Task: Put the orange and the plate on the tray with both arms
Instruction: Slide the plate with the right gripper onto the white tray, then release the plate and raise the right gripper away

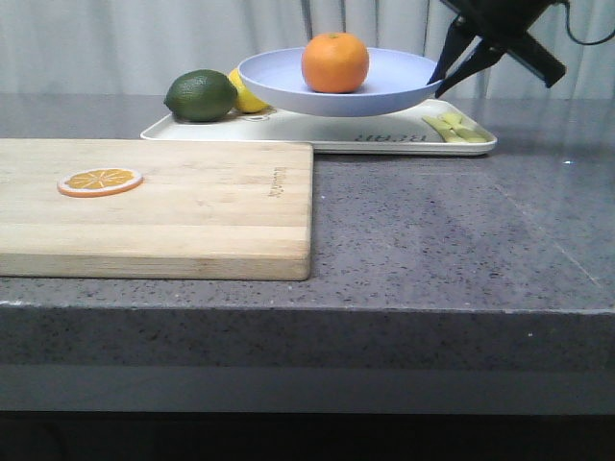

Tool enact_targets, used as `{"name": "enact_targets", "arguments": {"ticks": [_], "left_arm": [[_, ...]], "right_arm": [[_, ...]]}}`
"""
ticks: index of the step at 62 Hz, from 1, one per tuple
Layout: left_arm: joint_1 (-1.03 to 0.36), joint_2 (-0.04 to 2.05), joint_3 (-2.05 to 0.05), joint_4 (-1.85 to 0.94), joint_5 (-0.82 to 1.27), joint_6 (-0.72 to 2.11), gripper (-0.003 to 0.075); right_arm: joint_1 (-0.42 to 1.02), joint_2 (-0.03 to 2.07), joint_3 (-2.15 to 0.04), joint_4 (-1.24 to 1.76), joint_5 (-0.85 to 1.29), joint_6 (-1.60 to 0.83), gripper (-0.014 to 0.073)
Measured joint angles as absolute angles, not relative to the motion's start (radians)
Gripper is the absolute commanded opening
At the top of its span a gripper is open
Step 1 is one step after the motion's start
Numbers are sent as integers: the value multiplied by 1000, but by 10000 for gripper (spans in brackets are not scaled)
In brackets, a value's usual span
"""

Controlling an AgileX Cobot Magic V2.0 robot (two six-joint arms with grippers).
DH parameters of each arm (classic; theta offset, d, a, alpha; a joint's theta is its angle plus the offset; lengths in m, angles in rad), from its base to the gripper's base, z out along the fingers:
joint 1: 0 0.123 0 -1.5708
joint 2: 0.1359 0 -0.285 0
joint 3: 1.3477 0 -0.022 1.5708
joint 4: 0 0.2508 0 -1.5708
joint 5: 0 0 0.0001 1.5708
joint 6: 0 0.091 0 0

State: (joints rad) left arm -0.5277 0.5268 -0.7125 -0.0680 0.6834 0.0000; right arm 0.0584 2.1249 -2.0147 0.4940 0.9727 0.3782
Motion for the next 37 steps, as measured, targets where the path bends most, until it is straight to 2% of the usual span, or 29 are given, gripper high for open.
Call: {"name": "enact_targets", "arguments": {"ticks": [13,37], "left_arm": [[-528,527,-713,-68,683,0,661],[-528,527,-713,-68,683,0,661]], "right_arm": [[61,2247,-2161,455,1007,421,-49],[61,2266,-2174,443,1030,426,-49]]}}
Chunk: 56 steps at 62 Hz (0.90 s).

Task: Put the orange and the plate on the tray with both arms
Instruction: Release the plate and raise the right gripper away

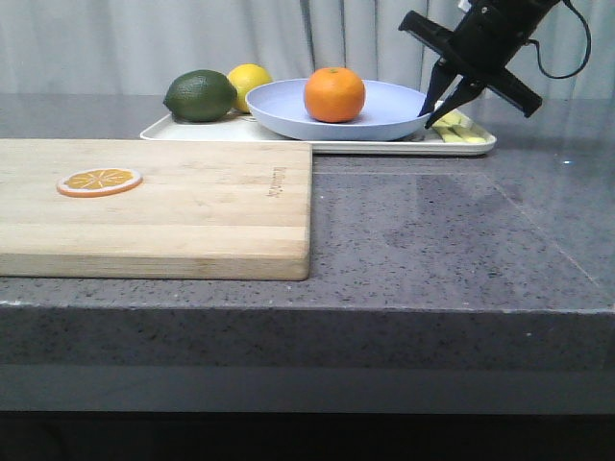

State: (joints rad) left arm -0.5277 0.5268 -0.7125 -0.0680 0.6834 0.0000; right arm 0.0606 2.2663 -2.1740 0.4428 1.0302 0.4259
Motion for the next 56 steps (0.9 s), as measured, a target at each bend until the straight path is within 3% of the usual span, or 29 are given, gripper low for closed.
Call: {"name": "enact_targets", "arguments": {"ticks": [9,24,29,56], "left_arm": [[-528,527,-713,-68,683,0,661],[-528,527,-713,-68,683,0,661],[-528,527,-713,-68,683,0,661],[-528,527,-713,-68,683,0,661]], "right_arm": [[61,2266,-2176,443,1038,427,-8],[61,2266,-2178,450,1040,427,354],[61,2266,-2178,450,1041,413,431],[64,2081,-2178,317,1096,133,435]]}}
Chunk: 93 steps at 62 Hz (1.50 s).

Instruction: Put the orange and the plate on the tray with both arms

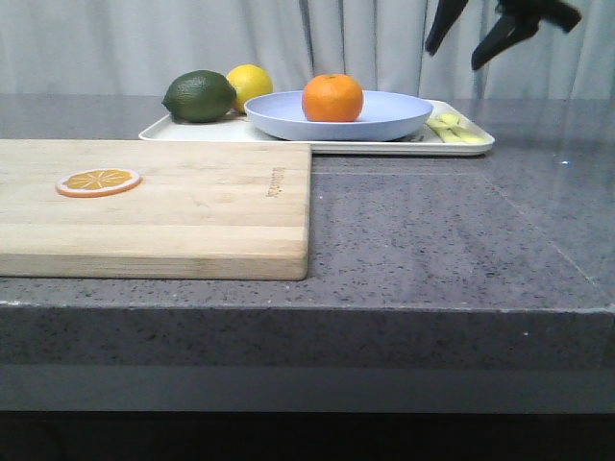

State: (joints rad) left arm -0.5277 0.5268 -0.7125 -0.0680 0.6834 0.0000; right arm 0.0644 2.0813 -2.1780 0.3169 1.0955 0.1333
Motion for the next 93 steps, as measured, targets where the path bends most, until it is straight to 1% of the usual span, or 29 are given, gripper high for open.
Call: {"name": "enact_targets", "arguments": {"ticks": [8,15,39,50,65,81,87,90,93], "left_arm": [[-528,527,-713,-68,683,0,661],[-528,527,-711,-68,683,0,661],[-528,527,-711,-66,683,0,661],[-528,527,-711,-66,683,0,661],[-528,527,-711,-66,683,0,661],[-528,527,-711,-66,683,0,661],[-528,527,-711,-66,683,0,640],[-528,527,-711,-66,683,0,605],[-528,527,-711,-66,683,0,544]], "right_arm": [[80,1953,-2148,232,1126,63,435],[104,1799,-2029,153,1125,50,435],[125,1213,-1358,101,898,-22,435],[125,943,-1113,71,875,-24,435],[125,649,-881,58,898,-29,435],[125,395,-710,58,946,-29,435],[125,323,-666,58,950,-27,434],[125,301,-653,58,952,-27,424],[125,280,-641,58,952,-27,377]]}}
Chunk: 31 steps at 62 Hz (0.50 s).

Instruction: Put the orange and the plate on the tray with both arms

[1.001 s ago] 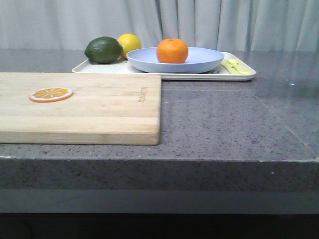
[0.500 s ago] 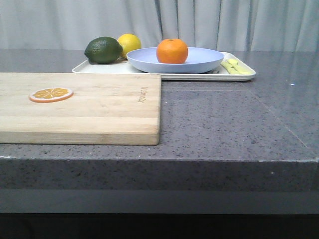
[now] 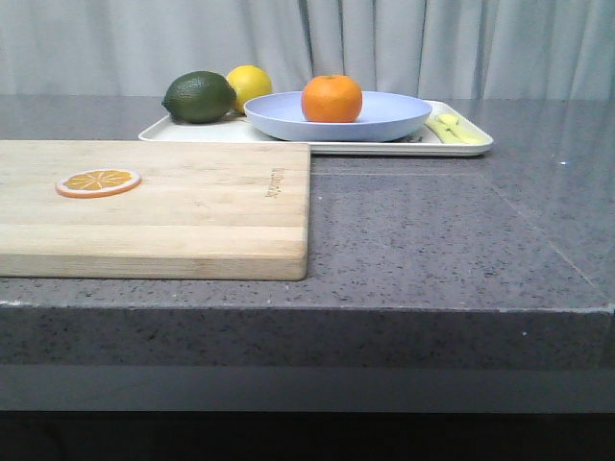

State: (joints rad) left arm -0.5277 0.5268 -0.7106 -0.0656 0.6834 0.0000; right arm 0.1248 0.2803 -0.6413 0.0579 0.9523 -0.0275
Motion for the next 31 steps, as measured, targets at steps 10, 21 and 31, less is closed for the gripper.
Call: {"name": "enact_targets", "arguments": {"ticks": [10,21,31], "left_arm": [[-528,527,-711,-66,683,0,318],[-528,527,-711,-66,683,0,81],[-528,527,-711,-66,683,0,-20]], "right_arm": [[125,264,-630,58,954,-27,153],[125,264,-628,58,954,-27,-61],[125,264,-628,58,954,-27,-68]]}}
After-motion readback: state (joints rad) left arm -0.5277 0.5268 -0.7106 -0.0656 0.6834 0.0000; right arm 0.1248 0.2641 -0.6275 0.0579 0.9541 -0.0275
